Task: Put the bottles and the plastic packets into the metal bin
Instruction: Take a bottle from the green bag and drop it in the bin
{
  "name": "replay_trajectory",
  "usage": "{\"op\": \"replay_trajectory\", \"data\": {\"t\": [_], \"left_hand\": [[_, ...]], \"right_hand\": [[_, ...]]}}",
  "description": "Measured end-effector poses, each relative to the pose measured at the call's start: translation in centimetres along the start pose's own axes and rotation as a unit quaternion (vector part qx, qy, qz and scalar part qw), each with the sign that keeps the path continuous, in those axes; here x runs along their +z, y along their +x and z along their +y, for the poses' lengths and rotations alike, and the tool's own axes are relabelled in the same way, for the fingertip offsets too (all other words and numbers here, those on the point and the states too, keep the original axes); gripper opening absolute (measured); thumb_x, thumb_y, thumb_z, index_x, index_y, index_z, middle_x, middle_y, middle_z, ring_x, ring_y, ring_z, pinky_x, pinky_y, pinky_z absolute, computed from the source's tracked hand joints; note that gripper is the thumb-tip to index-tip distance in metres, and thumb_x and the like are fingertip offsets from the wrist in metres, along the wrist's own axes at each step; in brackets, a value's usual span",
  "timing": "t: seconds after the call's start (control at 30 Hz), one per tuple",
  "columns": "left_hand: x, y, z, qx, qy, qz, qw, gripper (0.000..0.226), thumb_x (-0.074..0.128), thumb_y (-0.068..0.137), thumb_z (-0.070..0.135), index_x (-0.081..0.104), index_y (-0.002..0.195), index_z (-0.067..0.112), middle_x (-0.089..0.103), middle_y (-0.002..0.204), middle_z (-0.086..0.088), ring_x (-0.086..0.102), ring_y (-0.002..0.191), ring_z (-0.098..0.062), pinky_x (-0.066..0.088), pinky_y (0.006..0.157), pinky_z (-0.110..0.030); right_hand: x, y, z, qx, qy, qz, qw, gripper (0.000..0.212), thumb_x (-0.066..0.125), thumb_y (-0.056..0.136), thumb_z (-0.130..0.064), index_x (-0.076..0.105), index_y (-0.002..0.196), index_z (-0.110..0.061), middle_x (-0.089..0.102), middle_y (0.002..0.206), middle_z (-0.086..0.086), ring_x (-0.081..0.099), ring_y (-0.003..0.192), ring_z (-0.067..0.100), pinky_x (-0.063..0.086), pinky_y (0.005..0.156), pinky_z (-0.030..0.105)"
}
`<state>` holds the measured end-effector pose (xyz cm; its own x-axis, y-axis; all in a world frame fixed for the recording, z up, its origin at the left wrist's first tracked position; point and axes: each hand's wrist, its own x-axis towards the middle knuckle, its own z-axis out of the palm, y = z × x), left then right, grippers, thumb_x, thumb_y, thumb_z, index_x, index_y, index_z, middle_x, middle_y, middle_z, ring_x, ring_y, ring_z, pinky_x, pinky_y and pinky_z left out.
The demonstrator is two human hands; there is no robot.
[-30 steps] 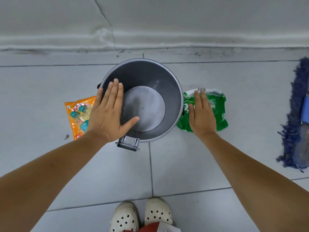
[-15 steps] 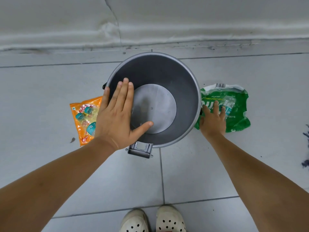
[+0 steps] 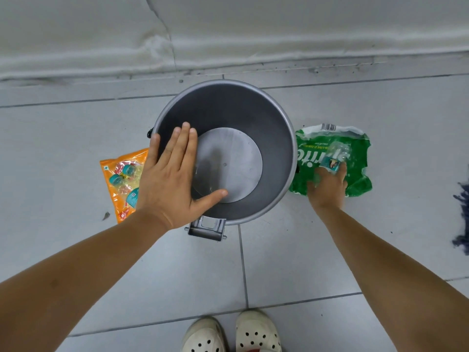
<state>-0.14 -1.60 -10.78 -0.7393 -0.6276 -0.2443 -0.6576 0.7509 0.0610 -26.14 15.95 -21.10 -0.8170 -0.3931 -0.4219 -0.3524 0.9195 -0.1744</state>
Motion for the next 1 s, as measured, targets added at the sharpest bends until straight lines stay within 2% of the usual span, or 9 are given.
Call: {"op": "replay_trajectory", "data": {"t": [0.13,0.23,0.3,0.4,0.5,0.6,0.67,0.87,1.0], "left_hand": [[-0.2,0.0,0.0,-0.002,0.000,-0.007,1.000,0.108,0.010,0.077,0.084,0.006,0.152,0.007,0.010,0.162,-0.013,0.009,0.149,-0.026,0.003,0.121,-0.049],[-0.4,-0.1,0.1,-0.003,0.007,-0.015,1.000,0.109,0.011,0.077,0.085,0.008,0.152,0.007,0.011,0.161,-0.012,0.009,0.149,-0.025,0.003,0.121,-0.049],[-0.6,-0.1,0.1,-0.005,0.008,-0.019,1.000,0.110,0.010,0.076,0.086,0.007,0.152,0.007,0.012,0.161,-0.012,0.010,0.149,-0.026,0.003,0.122,-0.049],[-0.8,-0.1,0.2,-0.007,0.004,-0.024,1.000,0.111,0.011,0.075,0.087,0.006,0.152,0.007,0.012,0.161,-0.012,0.010,0.149,-0.026,0.002,0.122,-0.048],[-0.8,-0.1,0.2,-0.007,-0.008,-0.017,1.000,0.112,0.011,0.074,0.088,0.005,0.152,0.008,0.011,0.162,-0.012,0.009,0.149,-0.025,0.000,0.122,-0.046],[-0.6,-0.2,0.2,-0.012,-0.015,-0.008,1.000,0.113,0.010,0.073,0.088,0.003,0.152,0.008,0.008,0.162,-0.011,0.006,0.150,-0.024,0.000,0.122,-0.046],[-0.4,-0.2,0.2,-0.013,-0.023,0.000,1.000,0.112,0.011,0.073,0.088,0.003,0.152,0.009,0.008,0.162,-0.012,0.005,0.150,-0.025,0.000,0.122,-0.046],[-0.3,-0.2,0.1,-0.011,-0.010,0.011,1.000,0.112,0.014,0.075,0.087,0.002,0.152,0.007,0.005,0.162,-0.013,0.004,0.150,-0.025,0.000,0.122,-0.046],[-0.1,-0.1,0.0,-0.018,0.002,0.009,1.000,0.112,0.014,0.075,0.087,0.000,0.153,0.009,0.002,0.163,-0.010,-0.002,0.150,-0.023,-0.002,0.122,-0.045]], "right_hand": [[-2.2,-2.2,-1.4,-0.008,0.159,0.089,0.983,0.041,0.067,0.084,-0.004,0.062,0.120,-0.022,0.014,0.158,0.014,0.027,0.139,0.038,0.042,0.104,0.044],[-5.4,-5.0,-2.6,-0.050,0.220,0.152,0.962,0.039,0.068,0.082,-0.004,0.066,0.114,-0.026,0.019,0.158,0.011,0.024,0.143,0.025,0.031,0.105,0.015],[-7.9,-7.3,-3.6,-0.106,0.249,0.192,0.944,0.039,0.071,0.080,-0.002,0.067,0.110,-0.028,0.024,0.156,0.012,0.026,0.138,-0.003,0.019,0.095,-0.006],[-10.2,-10.6,-5.8,-0.223,0.266,0.242,0.906,0.038,0.075,0.074,0.002,0.070,0.107,-0.016,0.032,0.148,0.025,0.023,0.116,-0.032,0.025,0.089,-0.007],[-9.3,-12.4,-8.1,-0.319,0.264,0.208,0.886,0.038,0.076,0.074,0.002,0.070,0.107,-0.016,0.032,0.147,0.026,0.037,0.121,-0.014,0.036,0.093,0.003],[-6.2,-12.7,-9.7,-0.367,0.251,0.104,0.889,0.035,0.070,0.081,-0.002,0.069,0.111,-0.020,0.022,0.153,0.013,0.047,0.127,0.027,0.051,0.094,0.032],[-4.6,-12.2,-9.7,-0.379,0.230,0.078,0.893,0.038,0.068,0.082,0.000,0.069,0.113,-0.023,0.020,0.155,0.014,0.042,0.131,0.036,0.050,0.096,0.046],[-4.9,-10.4,-8.2,-0.305,0.318,0.181,0.879,0.025,0.063,0.087,0.001,0.071,0.107,-0.012,0.035,0.142,0.029,0.043,0.130,0.039,0.043,0.103,0.042],[-3.4,-8.8,-6.1,-0.180,0.342,0.215,0.897,0.023,0.055,0.093,-0.012,0.067,0.112,-0.011,0.040,0.141,0.014,0.042,0.127,0.002,0.045,0.097,0.022]]}}
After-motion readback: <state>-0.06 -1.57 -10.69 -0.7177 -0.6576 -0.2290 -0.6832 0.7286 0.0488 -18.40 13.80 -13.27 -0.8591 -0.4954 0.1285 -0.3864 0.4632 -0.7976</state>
